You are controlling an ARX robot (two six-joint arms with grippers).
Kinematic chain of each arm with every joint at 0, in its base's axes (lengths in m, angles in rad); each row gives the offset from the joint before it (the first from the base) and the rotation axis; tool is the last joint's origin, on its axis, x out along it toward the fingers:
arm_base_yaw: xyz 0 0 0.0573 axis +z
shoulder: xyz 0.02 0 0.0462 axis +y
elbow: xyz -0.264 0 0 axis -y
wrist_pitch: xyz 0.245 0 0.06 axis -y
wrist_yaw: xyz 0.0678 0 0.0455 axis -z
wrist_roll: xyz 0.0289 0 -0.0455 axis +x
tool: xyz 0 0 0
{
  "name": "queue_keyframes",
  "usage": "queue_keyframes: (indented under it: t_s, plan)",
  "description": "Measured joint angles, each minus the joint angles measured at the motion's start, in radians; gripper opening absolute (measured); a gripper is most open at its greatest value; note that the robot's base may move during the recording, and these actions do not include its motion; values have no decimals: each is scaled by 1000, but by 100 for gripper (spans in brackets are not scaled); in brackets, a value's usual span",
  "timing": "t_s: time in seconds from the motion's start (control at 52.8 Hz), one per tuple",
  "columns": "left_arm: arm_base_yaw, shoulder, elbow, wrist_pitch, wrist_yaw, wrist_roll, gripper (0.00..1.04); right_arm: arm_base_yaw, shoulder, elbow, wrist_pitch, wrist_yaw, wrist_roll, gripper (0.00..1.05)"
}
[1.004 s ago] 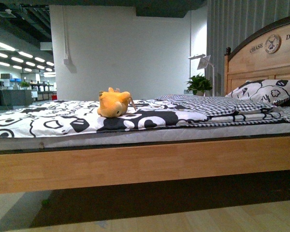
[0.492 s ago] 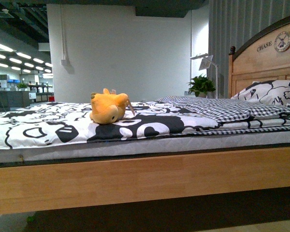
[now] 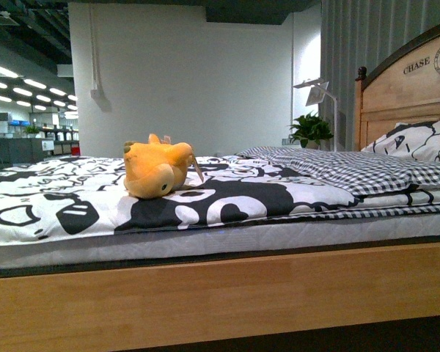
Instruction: Put away toys
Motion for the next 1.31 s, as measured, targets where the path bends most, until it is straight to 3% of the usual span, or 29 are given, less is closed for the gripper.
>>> queue_keyframes:
  t_s: [1.307]
  plan:
    - [0,0,0,0,3,0,98,0,0,0,0,4,0,98]
